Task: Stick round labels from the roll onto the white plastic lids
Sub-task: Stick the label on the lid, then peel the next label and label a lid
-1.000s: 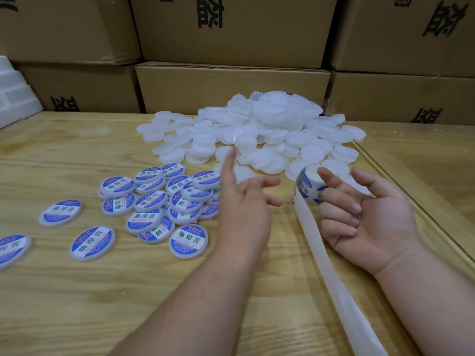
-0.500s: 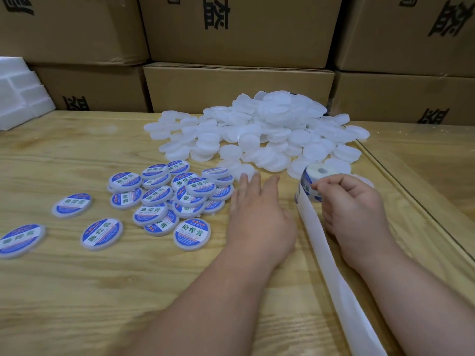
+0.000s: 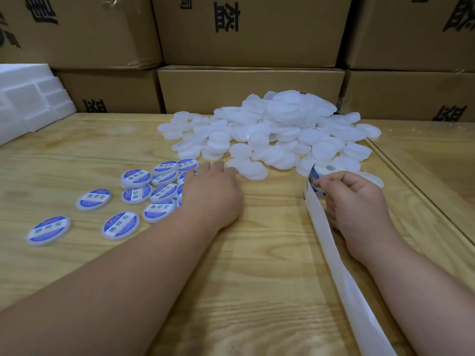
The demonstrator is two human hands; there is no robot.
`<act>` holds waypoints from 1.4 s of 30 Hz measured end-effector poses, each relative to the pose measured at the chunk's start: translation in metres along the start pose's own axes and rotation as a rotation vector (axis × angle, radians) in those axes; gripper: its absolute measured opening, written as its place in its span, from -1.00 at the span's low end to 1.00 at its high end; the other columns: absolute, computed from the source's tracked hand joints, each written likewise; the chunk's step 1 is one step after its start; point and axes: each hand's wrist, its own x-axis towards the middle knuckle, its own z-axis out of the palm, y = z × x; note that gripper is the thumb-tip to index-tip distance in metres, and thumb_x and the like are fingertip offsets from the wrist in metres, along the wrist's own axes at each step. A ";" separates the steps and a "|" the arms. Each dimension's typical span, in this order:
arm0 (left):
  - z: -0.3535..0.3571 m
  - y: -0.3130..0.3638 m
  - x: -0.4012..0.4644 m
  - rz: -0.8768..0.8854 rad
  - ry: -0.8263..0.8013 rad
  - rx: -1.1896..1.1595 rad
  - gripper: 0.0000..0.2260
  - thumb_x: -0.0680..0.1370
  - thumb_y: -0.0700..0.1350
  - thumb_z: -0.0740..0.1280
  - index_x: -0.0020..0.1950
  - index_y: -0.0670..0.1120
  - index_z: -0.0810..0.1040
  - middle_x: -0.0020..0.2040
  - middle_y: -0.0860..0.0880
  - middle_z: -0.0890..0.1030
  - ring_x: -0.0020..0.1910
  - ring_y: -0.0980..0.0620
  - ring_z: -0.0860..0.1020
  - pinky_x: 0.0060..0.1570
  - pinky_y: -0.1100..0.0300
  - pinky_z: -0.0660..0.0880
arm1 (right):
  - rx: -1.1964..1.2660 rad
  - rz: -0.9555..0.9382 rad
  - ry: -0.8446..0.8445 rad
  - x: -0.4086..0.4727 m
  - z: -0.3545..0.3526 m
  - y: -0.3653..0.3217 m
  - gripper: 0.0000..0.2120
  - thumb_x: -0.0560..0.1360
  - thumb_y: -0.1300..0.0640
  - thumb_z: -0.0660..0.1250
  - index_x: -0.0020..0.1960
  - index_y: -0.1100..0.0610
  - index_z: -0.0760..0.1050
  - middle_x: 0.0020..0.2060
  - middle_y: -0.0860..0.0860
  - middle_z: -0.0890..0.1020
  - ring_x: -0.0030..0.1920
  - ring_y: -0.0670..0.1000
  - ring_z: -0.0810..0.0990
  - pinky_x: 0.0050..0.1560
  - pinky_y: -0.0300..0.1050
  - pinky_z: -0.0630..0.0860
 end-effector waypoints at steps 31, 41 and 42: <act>0.016 0.086 -0.034 0.145 0.106 -0.414 -0.64 0.62 -0.02 0.11 0.39 0.07 0.50 0.34 -0.05 0.51 0.43 -0.12 0.36 0.45 -0.05 0.26 | -0.111 -0.042 0.082 -0.003 0.006 0.000 -0.89 0.48 0.09 0.35 -0.22 0.04 0.59 -0.41 0.04 0.56 -0.36 -0.03 0.48 -0.26 -0.03 0.46; 0.002 0.087 -0.034 0.175 0.014 -0.575 -0.61 0.55 -0.09 0.20 0.35 0.22 0.43 0.29 0.16 0.54 0.37 0.05 0.39 0.51 -0.23 0.09 | -0.337 -0.102 0.030 -0.006 0.005 -0.001 -0.73 0.51 -0.08 0.41 -0.20 0.12 0.58 -0.51 -0.19 0.48 -0.46 -0.19 0.41 -0.42 -0.37 0.34; 0.002 0.087 -0.033 0.157 0.001 -0.577 -0.59 0.55 -0.09 0.20 0.36 0.25 0.40 0.31 0.19 0.52 0.39 0.08 0.37 0.53 -0.27 0.00 | -0.339 -0.099 0.028 -0.006 0.004 -0.001 -0.73 0.51 -0.08 0.41 -0.20 0.12 0.59 -0.51 -0.19 0.48 -0.46 -0.19 0.41 -0.42 -0.36 0.34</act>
